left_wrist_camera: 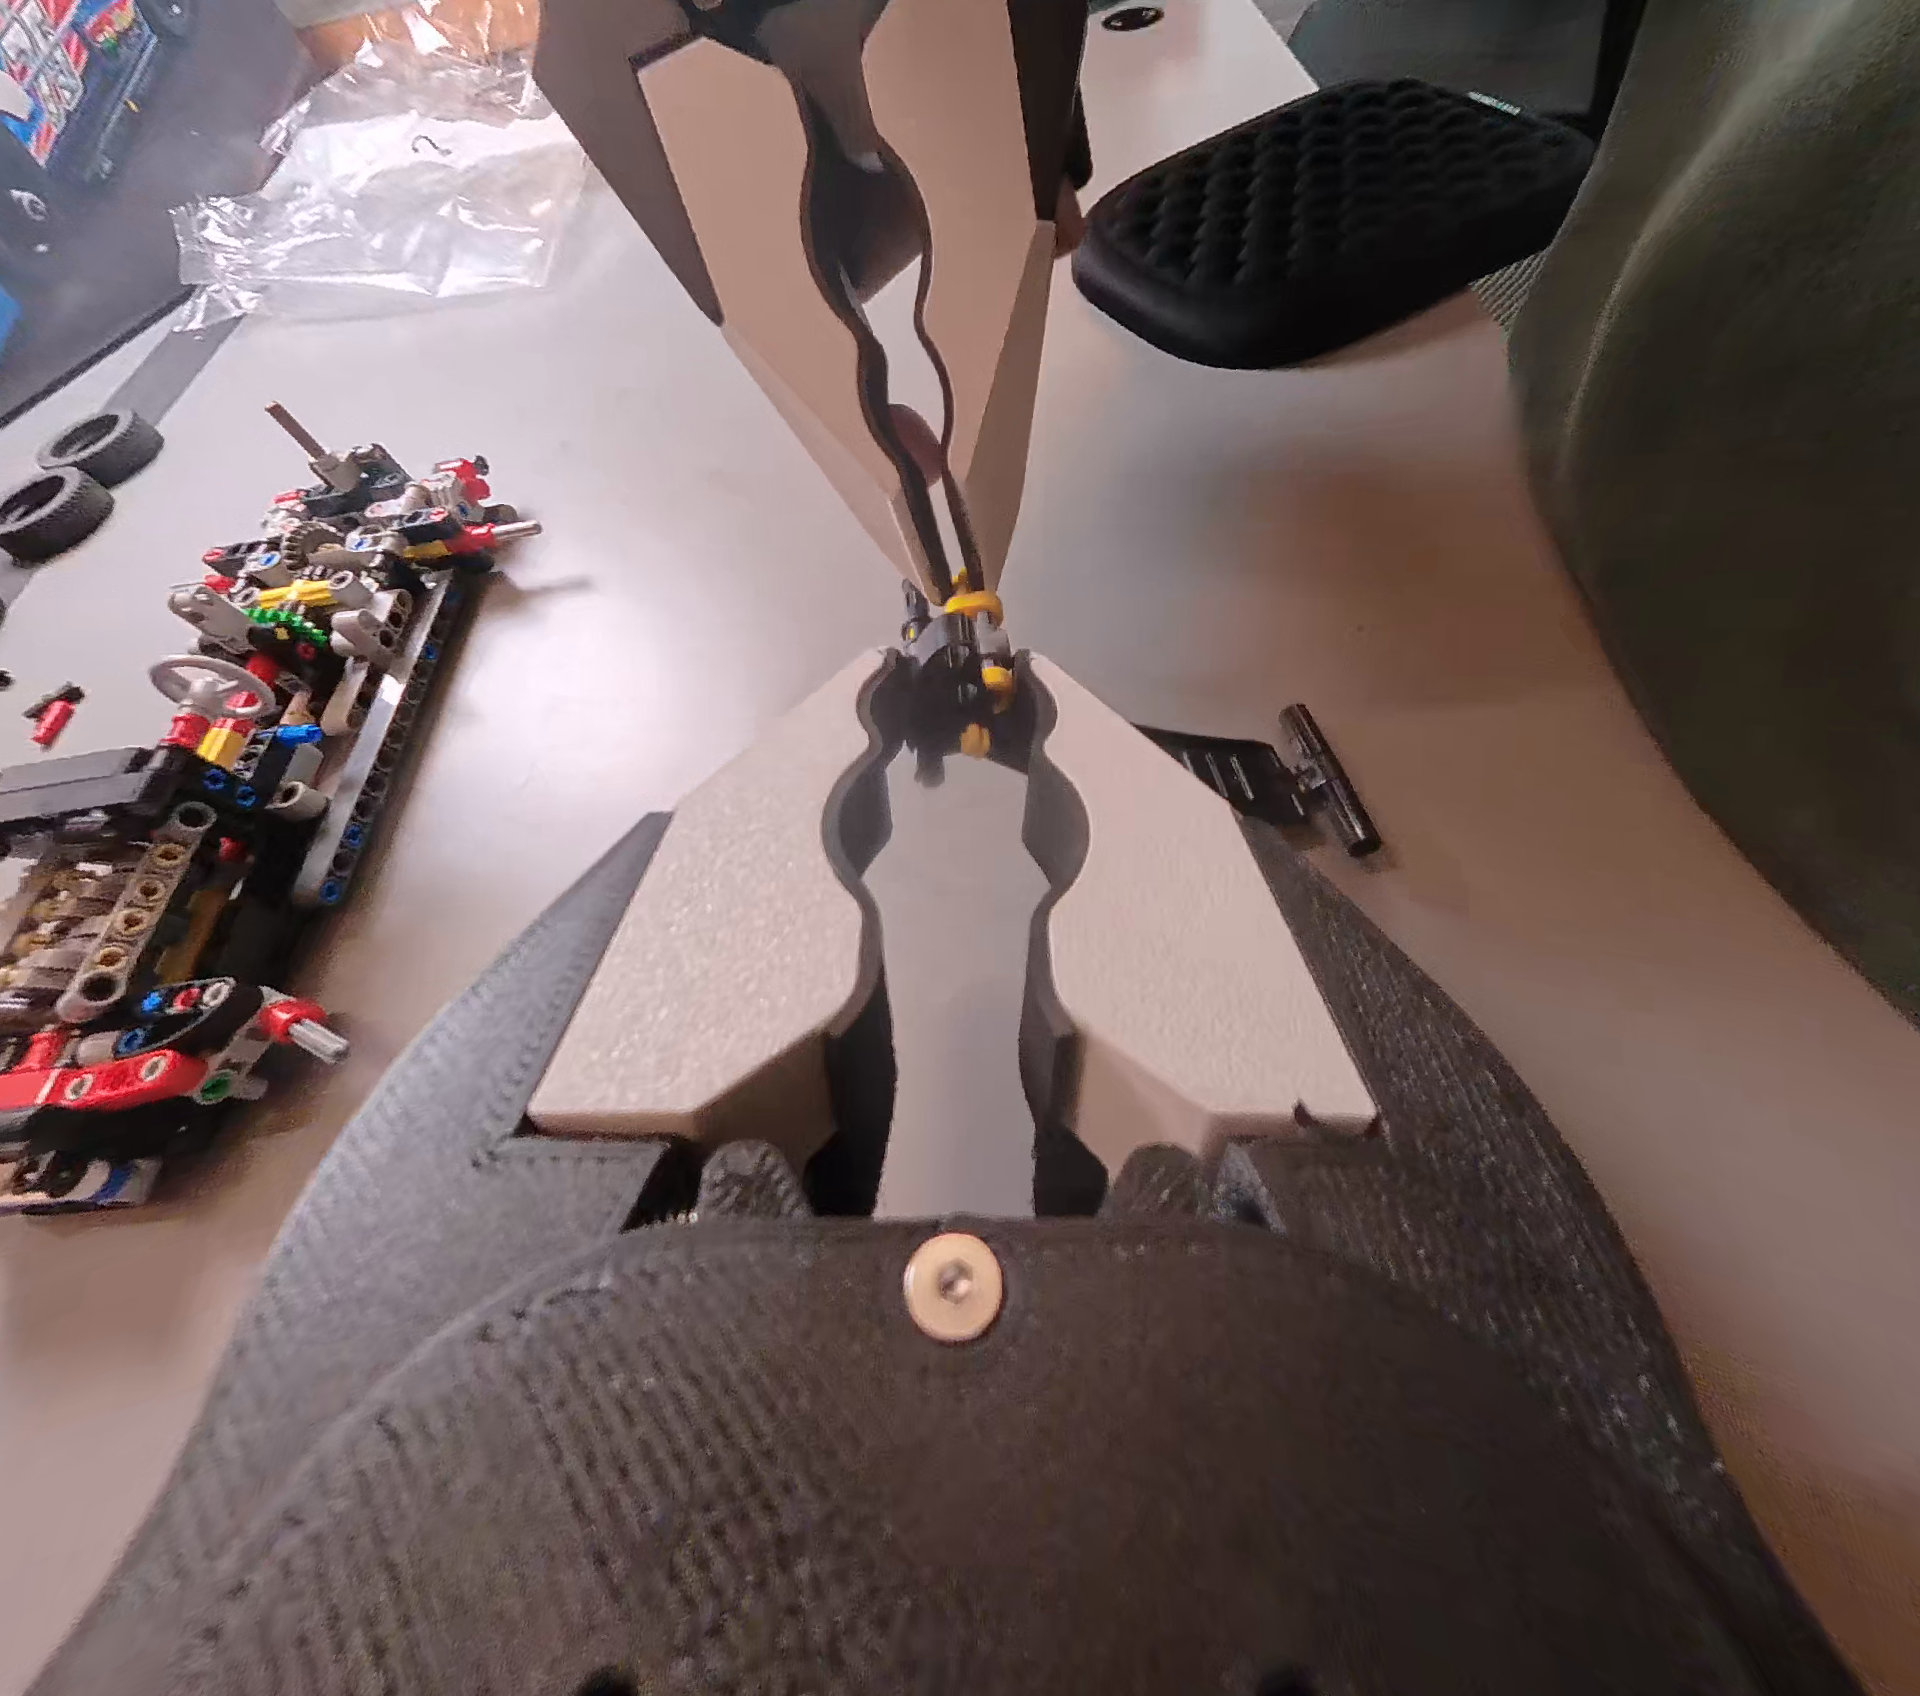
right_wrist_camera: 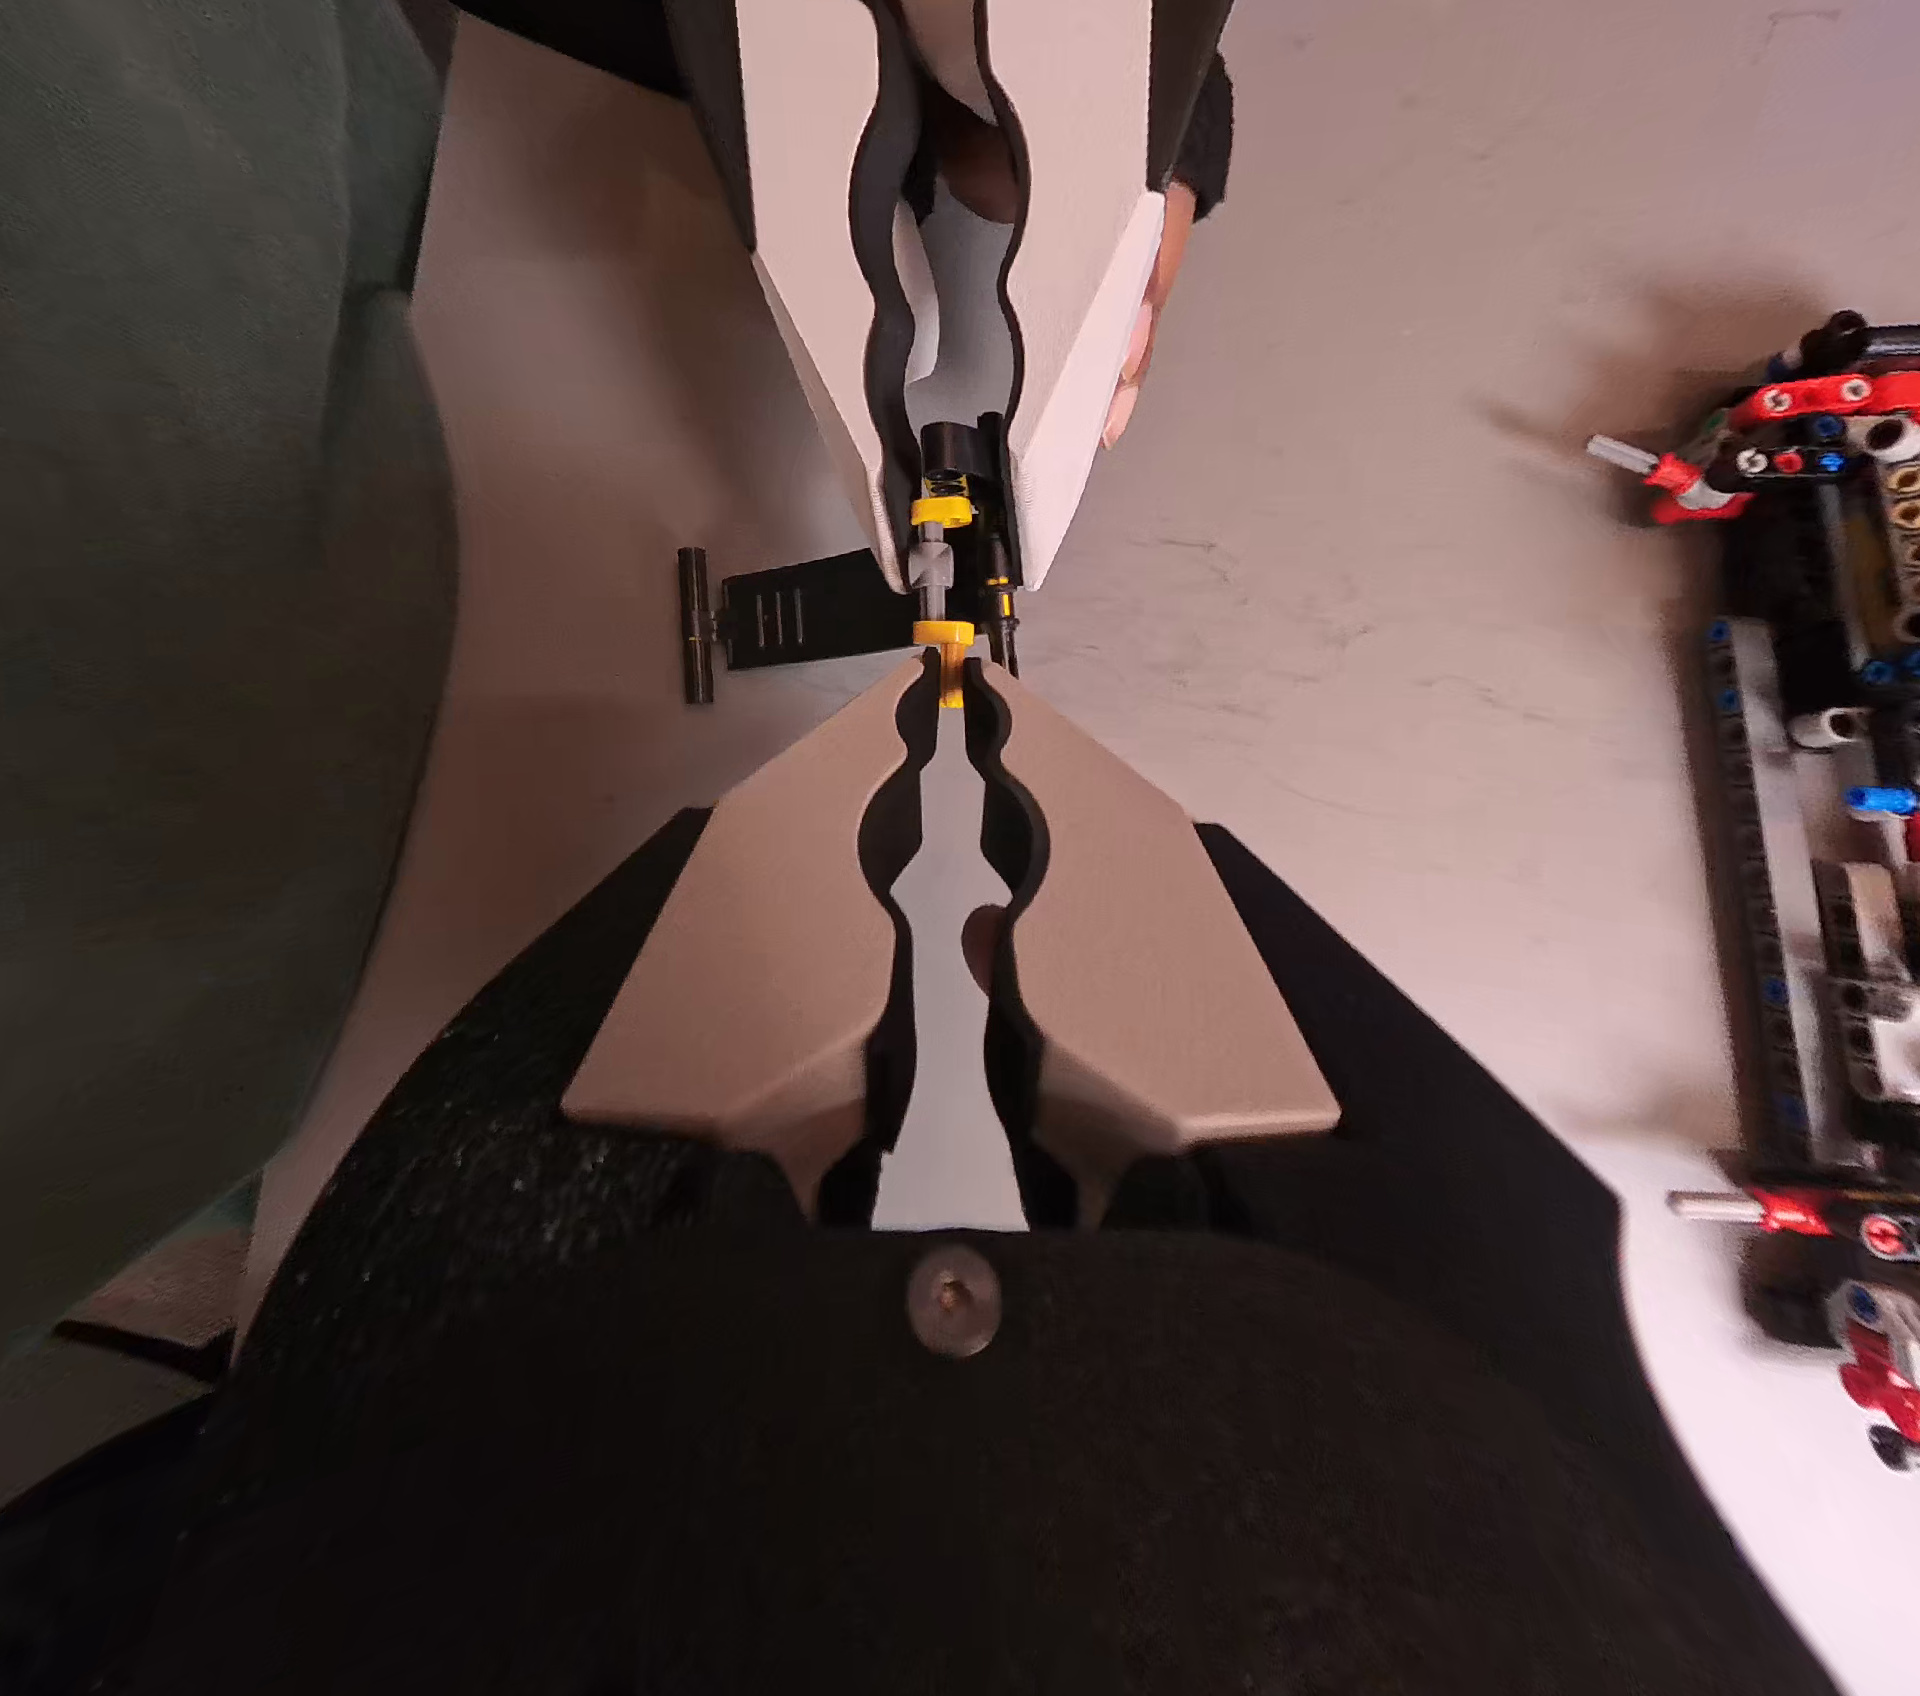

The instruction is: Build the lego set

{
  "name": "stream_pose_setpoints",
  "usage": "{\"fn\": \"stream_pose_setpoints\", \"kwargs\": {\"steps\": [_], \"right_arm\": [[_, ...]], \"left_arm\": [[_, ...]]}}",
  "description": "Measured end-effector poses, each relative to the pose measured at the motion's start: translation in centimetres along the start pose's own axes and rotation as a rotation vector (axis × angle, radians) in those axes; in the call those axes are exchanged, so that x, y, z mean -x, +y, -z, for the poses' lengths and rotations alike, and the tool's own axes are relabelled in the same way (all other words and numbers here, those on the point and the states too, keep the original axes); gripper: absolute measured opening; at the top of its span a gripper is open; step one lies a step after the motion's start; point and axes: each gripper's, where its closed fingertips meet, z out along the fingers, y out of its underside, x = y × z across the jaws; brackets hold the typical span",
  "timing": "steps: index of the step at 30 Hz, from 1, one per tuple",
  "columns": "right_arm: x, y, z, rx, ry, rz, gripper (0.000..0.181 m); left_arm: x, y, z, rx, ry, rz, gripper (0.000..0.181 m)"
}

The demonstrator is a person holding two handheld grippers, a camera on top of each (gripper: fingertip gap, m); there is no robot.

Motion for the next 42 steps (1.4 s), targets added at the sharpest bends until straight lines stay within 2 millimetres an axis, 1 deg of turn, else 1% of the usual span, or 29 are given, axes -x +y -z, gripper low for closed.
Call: {"fn": "stream_pose_setpoints", "kwargs": {"steps": [1, 6, 10, 12, 17, 31, 37, 42], "right_arm": [[0.1, 0.0, 0.0, -0.011, -0.014, -0.008, 0.000], [0.5, -0.6, 0.4, -0.100, -0.060, -0.053, 0.000], [1.0, 0.1, -0.1, -0.046, -0.087, -0.041, 0.000], [0.9, 0.1, -0.2, -0.031, -0.095, -0.057, 0.000], [0.7, -0.3, 0.1, -0.056, -0.115, -0.113, 0.000], [0.4, -0.1, 0.0, -0.090, -0.138, -0.278, 0.000], [0.8, 0.2, -0.1, -0.116, -0.132, -0.302, 0.000], [1.0, -0.1, 0.1, -0.161, -0.137, -0.321, 0.000]], "left_arm": [[-0.1, -0.1, 0.0, -0.009, 0.009, 0.013, 0.018], [-0.4, -0.7, 0.2, -0.053, 0.049, 0.071, 0.018], [-1.0, -0.1, -0.4, -0.005, 0.066, 0.057, 0.018], [-1.0, -0.1, -0.4, -0.008, 0.062, 0.073, 0.018], [-0.7, -0.5, -0.3, -0.033, 0.051, 0.093, 0.018], [-0.5, -0.4, -0.6, -0.021, 0.008, 0.082, 0.018], [-0.8, -0.5, -0.9, -0.025, 0.012, 0.073, 0.018], [-1.0, -1.3, -0.7, -0.073, 0.020, 0.085, 0.018]]}}
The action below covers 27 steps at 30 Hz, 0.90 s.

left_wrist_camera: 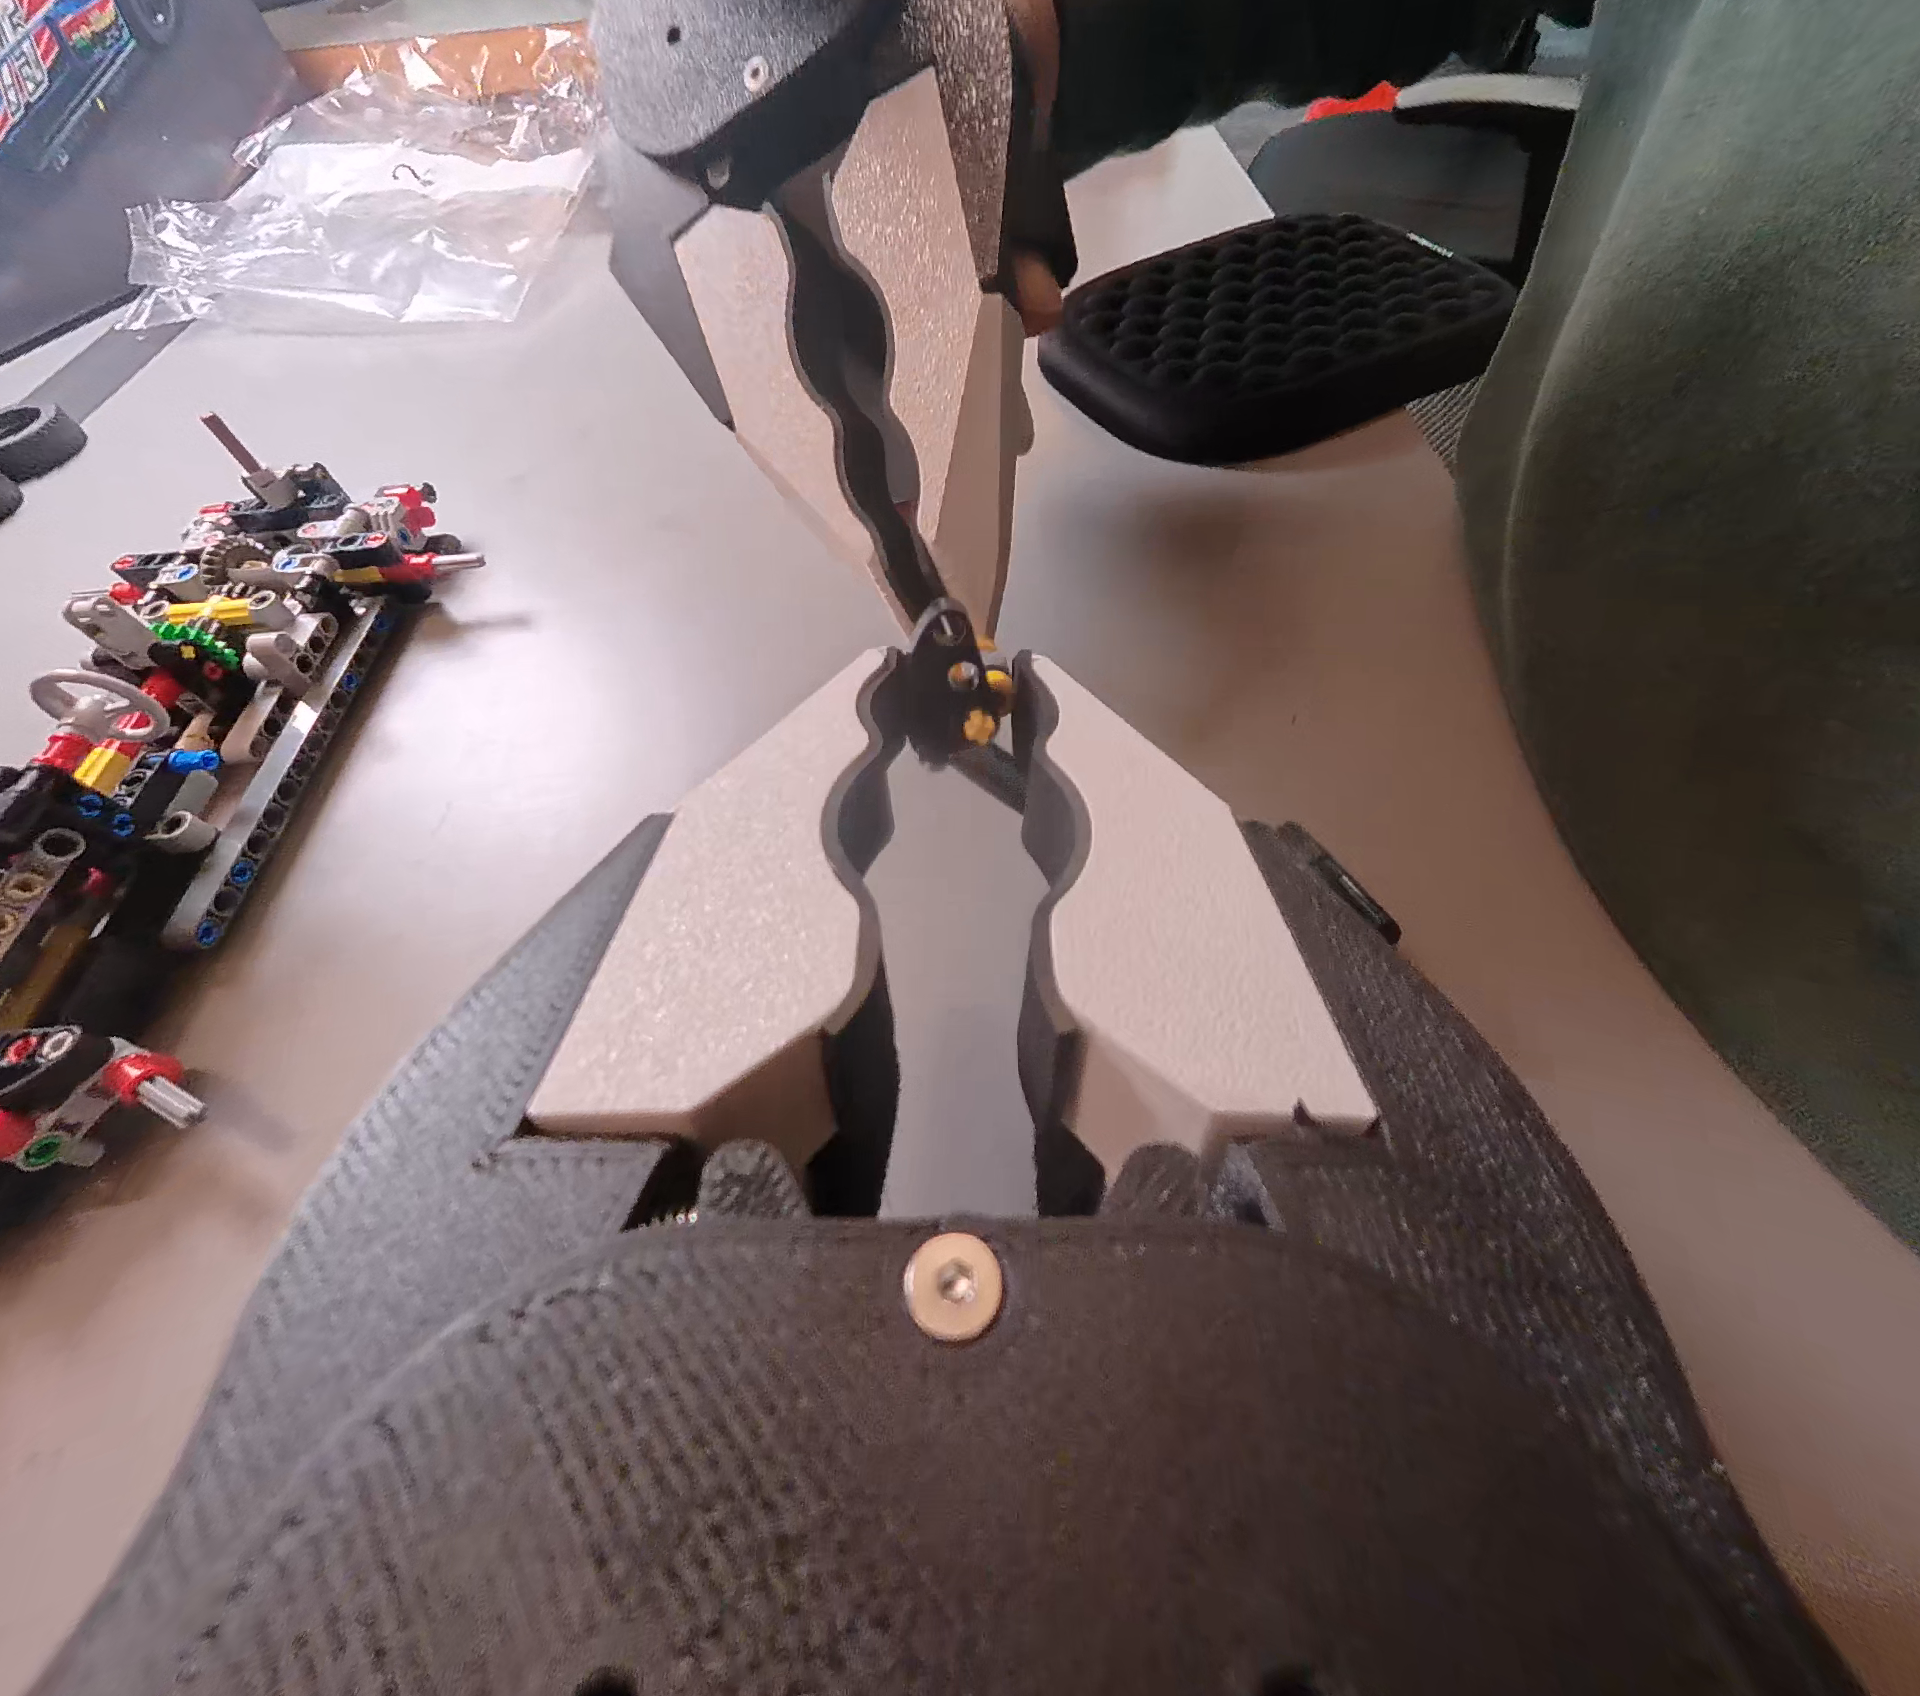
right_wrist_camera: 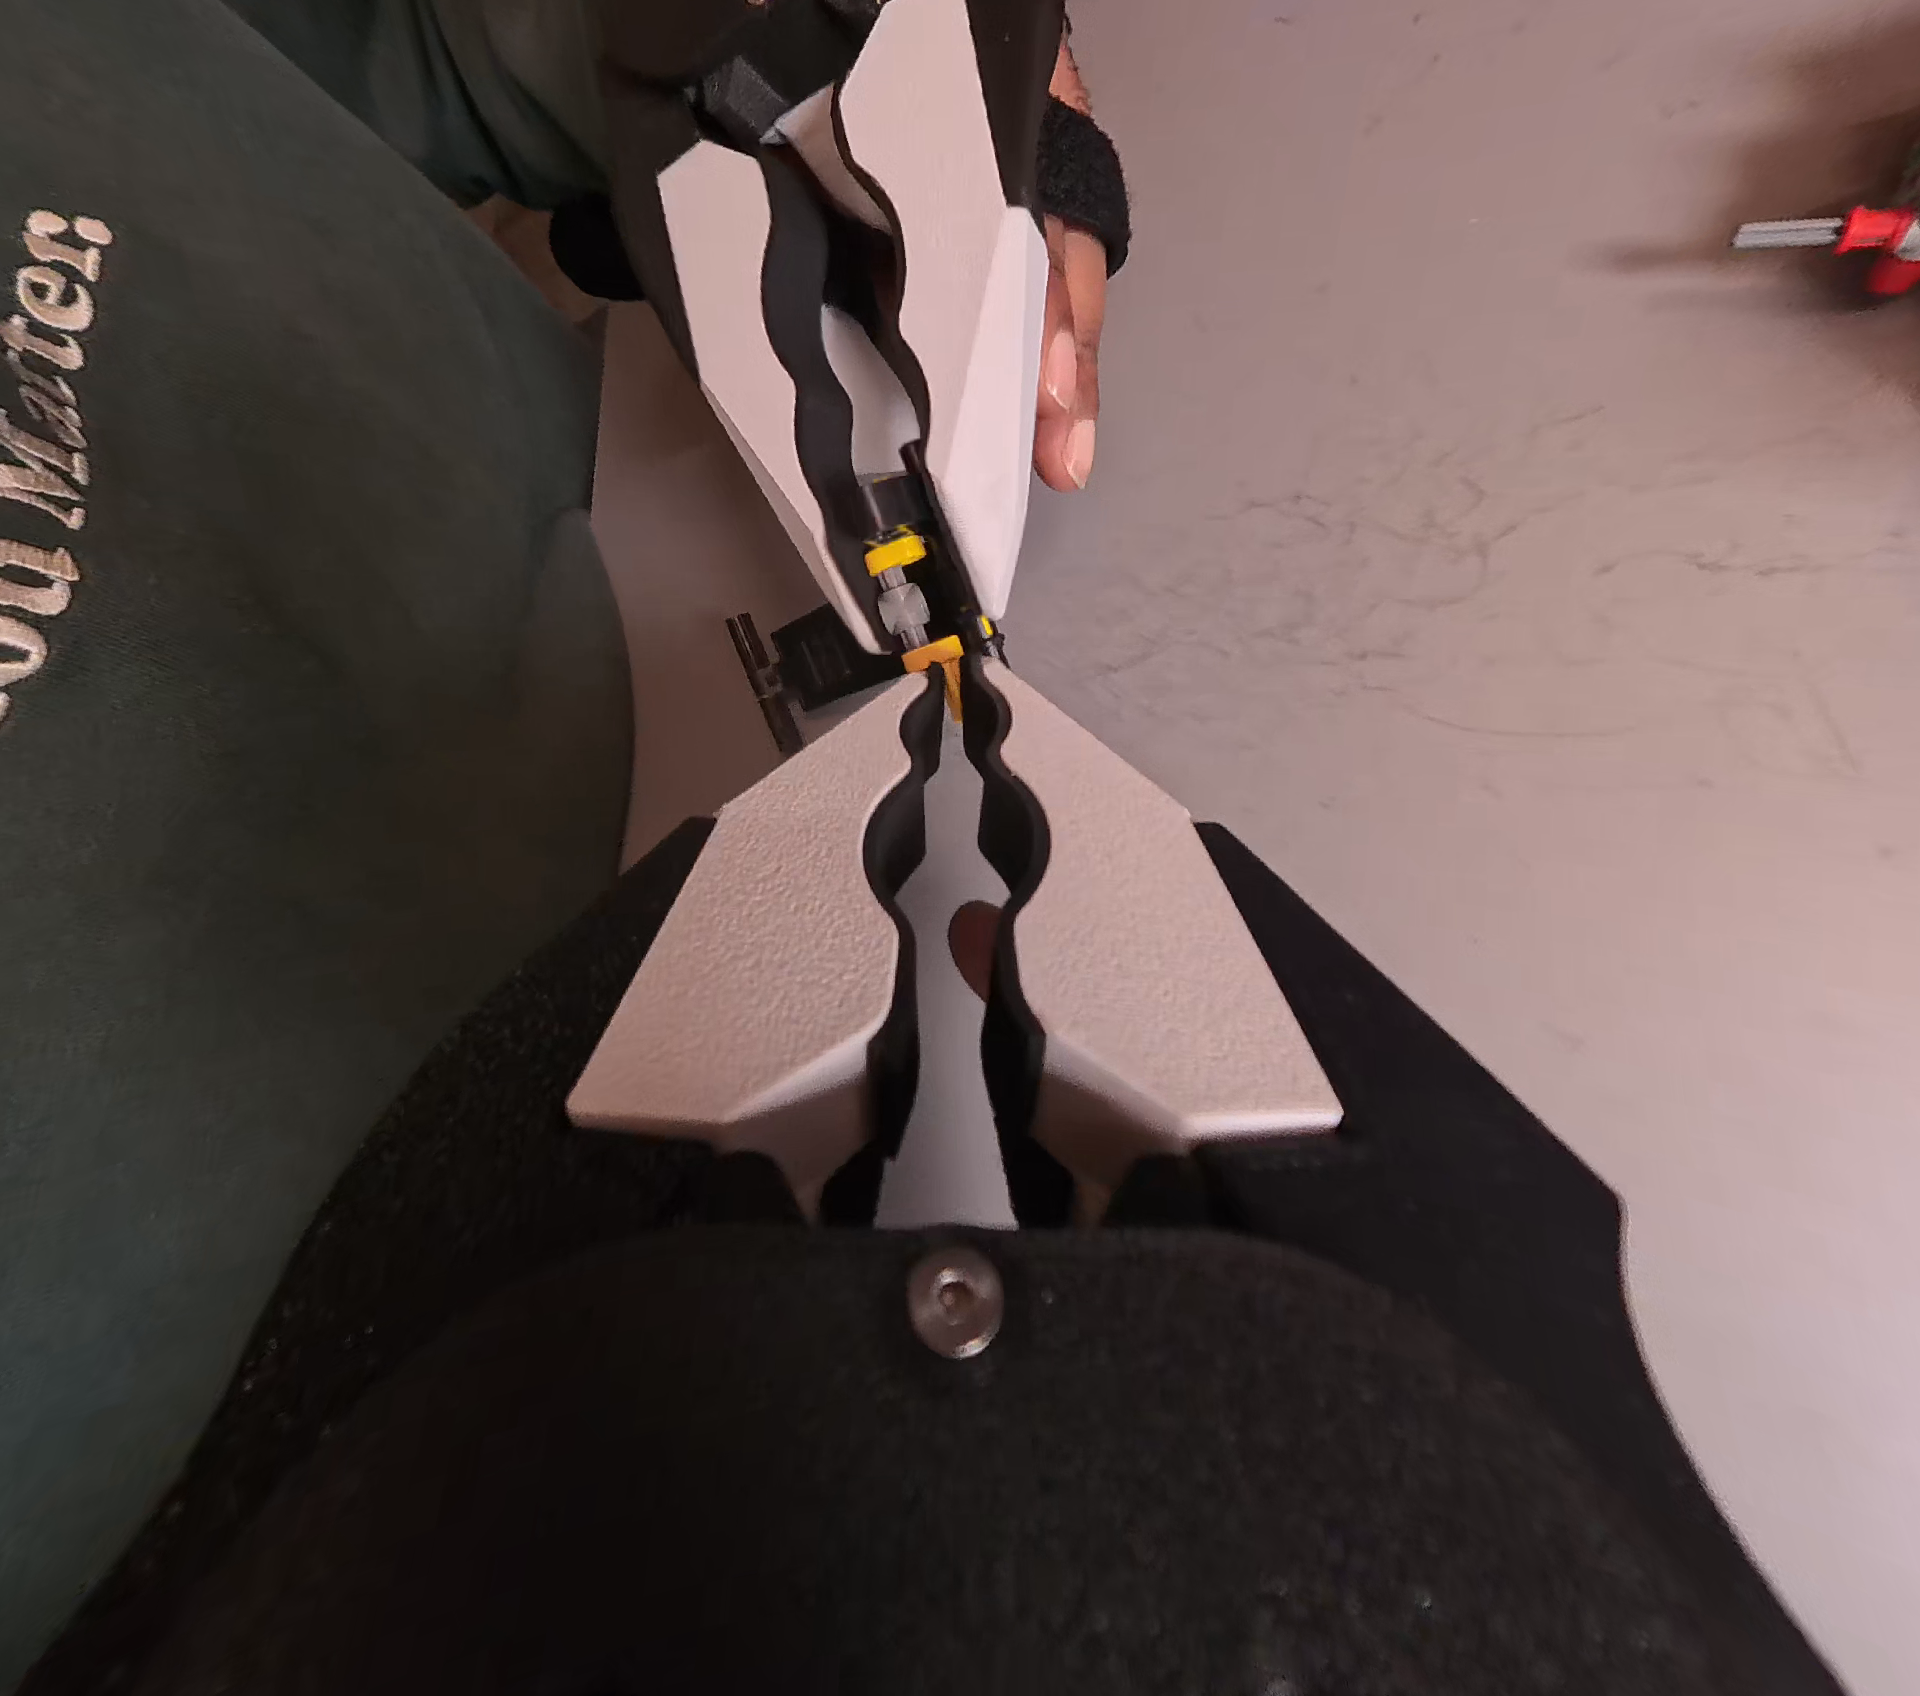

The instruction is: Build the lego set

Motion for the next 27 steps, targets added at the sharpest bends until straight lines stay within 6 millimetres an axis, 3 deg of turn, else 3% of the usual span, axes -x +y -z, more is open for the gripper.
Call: {"fn": "stream_pose_setpoints", "kwargs": {"steps": [4, 9, 13, 16, 18, 21, 27], "right_arm": [[0.2, -0.8, -0.6, -0.107, -0.013, -0.013, 0.000], [-0.5, -1.4, 1.1, -0.193, 0.045, 0.049, 0.001], [-1.0, -1.8, 1.5, -0.257, 0.154, 0.197, 0.021], [-0.4, -3.2, 1.1, -0.353, 0.170, 0.282, 0.029], [0.4, -4.4, 0.5, -0.412, 0.140, 0.319, 0.027], [0.9, -5.4, 0.3, -0.434, 0.142, 0.387, 0.009], [0.4, -5.1, 1.4, -0.341, 0.226, 0.456, 0.005]], "left_arm": [[-0.1, -1.9, 0.4, -0.089, 0.031, 0.060, 0.018], [0.7, -2.3, 1.3, -0.146, 0.010, 0.082, 0.017], [1.2, -3.7, 2.7, -0.281, 0.058, 0.158, 0.017], [1.1, -4.8, 3.4, -0.367, 0.101, 0.201, 0.017], [1.0, -5.1, 3.6, -0.397, 0.118, 0.215, 0.017], [1.1, -5.2, 3.9, -0.416, 0.126, 0.226, 0.017], [1.9, -3.5, 3.4, -0.302, 0.073, 0.199, 0.021]]}}
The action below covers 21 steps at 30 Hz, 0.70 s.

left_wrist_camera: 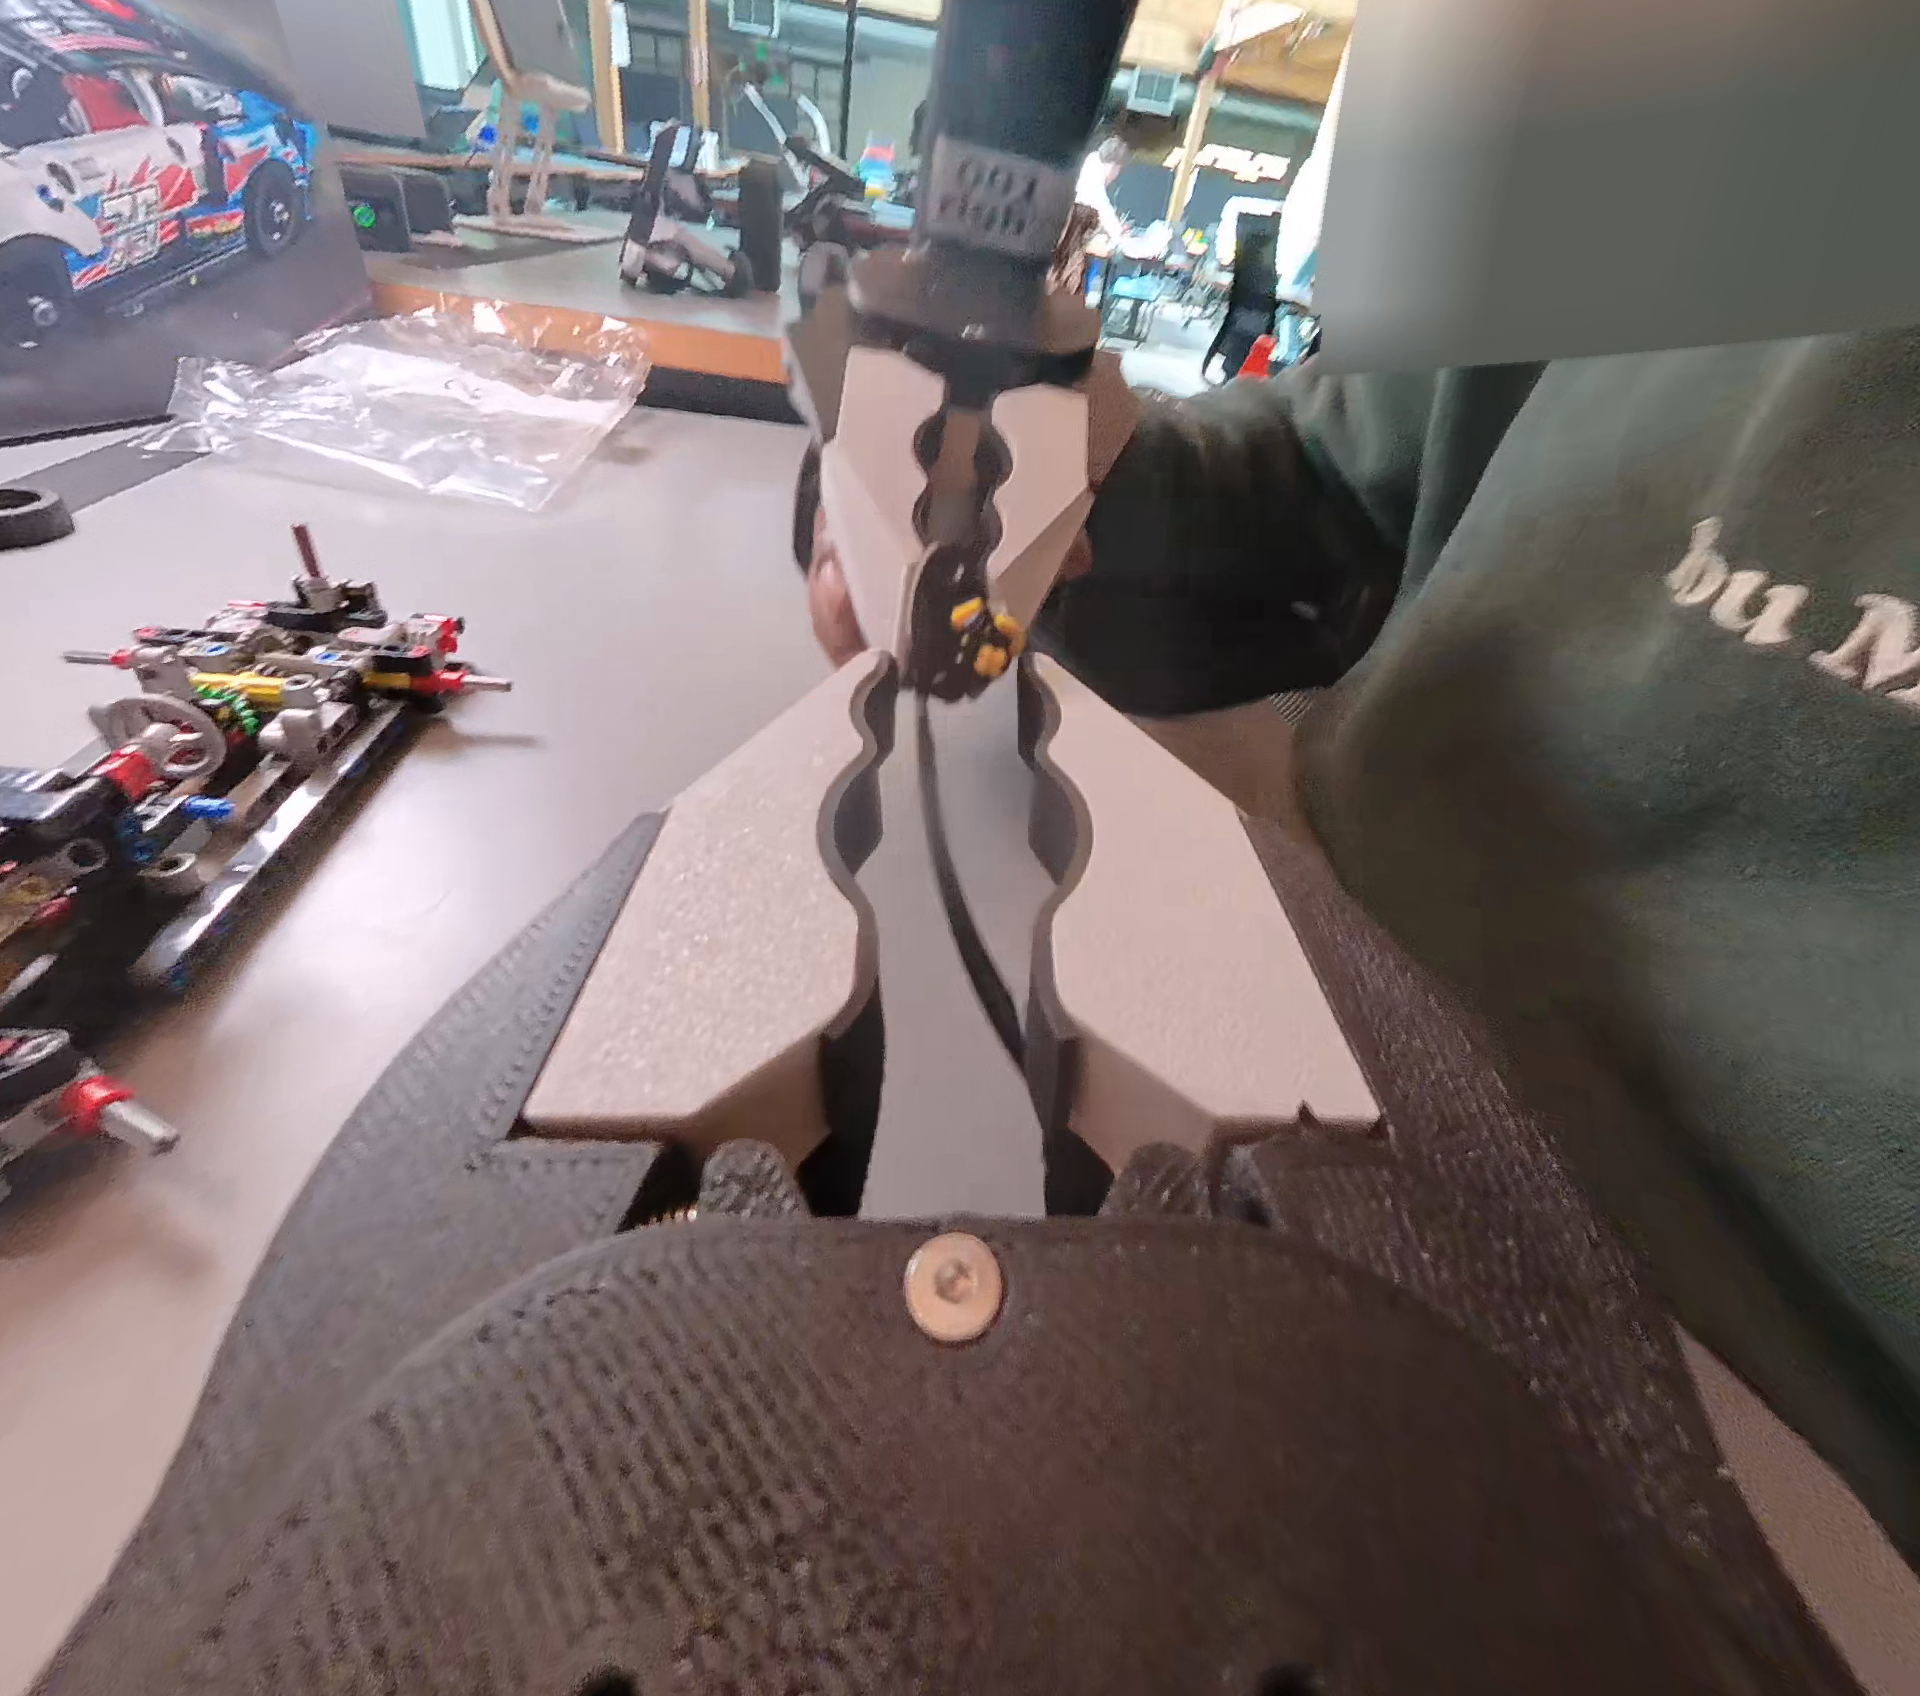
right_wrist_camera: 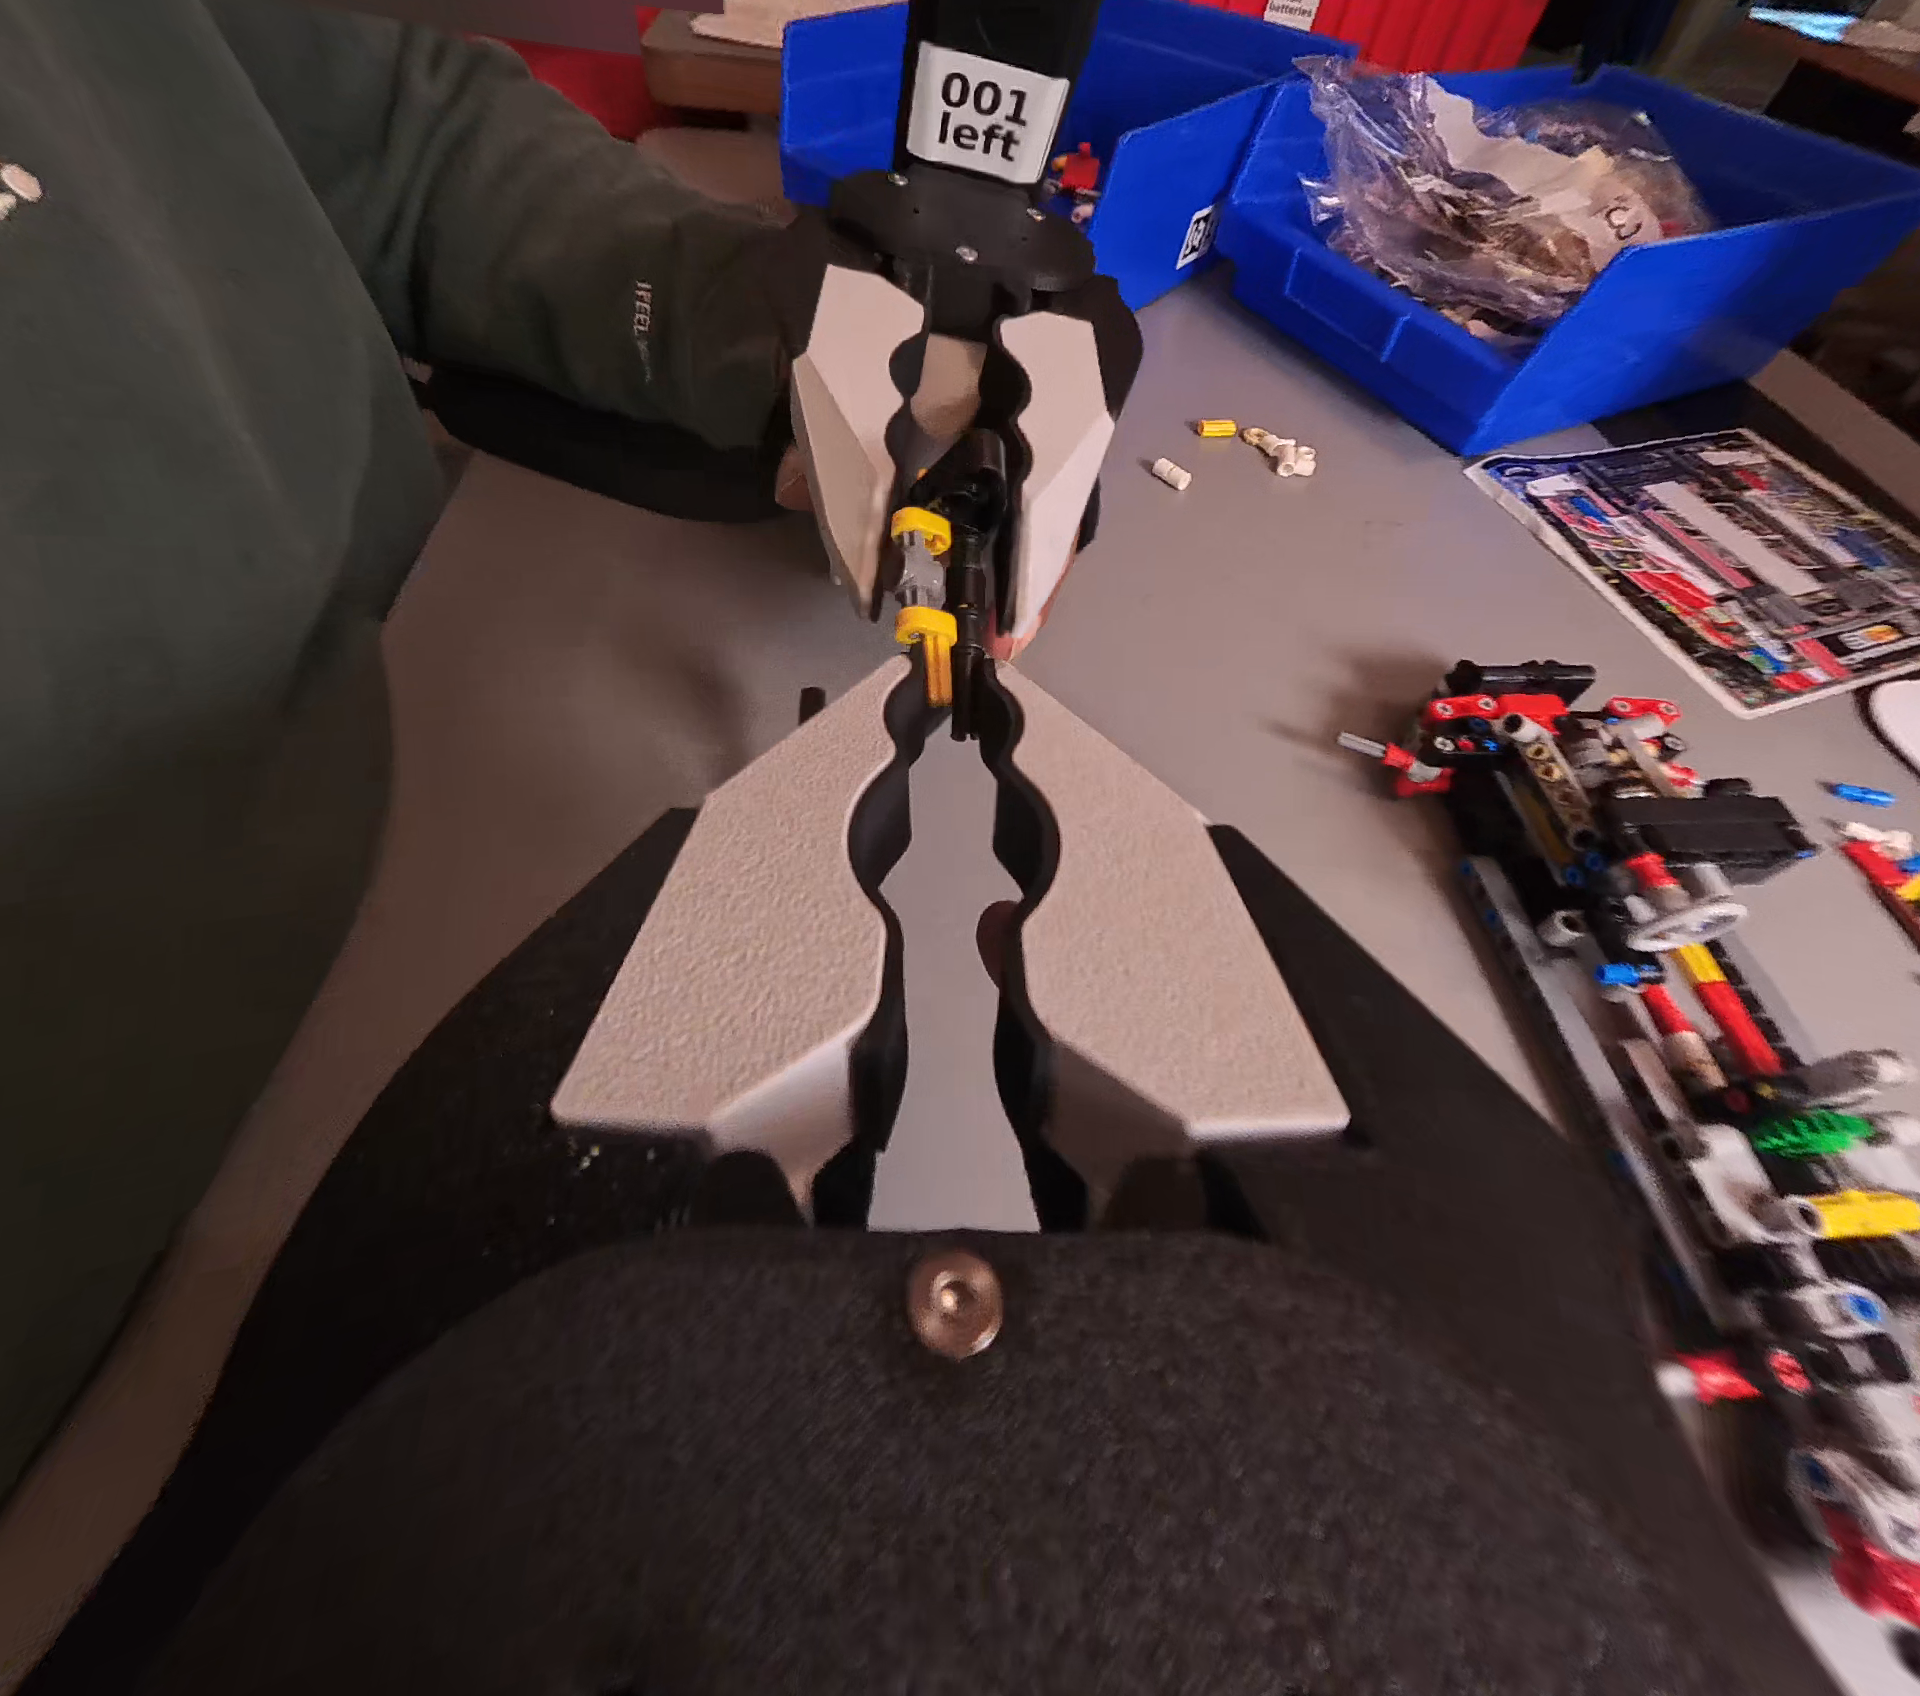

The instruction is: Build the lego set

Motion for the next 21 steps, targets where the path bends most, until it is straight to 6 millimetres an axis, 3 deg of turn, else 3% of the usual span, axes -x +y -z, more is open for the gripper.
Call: {"fn": "stream_pose_setpoints", "kwargs": {"steps": [6, 11, 14, 17, 21], "right_arm": [[-0.8, 0.0, 0.7, 0.134, 0.134, 0.226, 0.005], [-0.5, 0.2, -0.1, 0.105, 0.110, 0.142, 0.006], [-1.2, 0.2, 0.0, 0.055, 0.120, 0.093, 0.007], [-1.2, -0.2, 0.3, 0.012, 0.136, 0.177, 0.014], [-1.0, 0.1, 0.2, 0.009, 0.144, 0.247, 0.009]], "left_arm": [[0.3, 0.4, -0.3, 0.050, -0.043, -0.002, 0.027], [0.9, 1.6, -0.7, 0.116, -0.085, 0.034, 0.002], [1.5, 1.5, -0.8, 0.093, -0.065, 0.273, 0.001], [1.6, 1.7, -0.9, 0.045, -0.002, 0.561, 0.000], [1.2, 2.2, -1.1, 0.034, 0.069, 0.760, 0.000]]}}
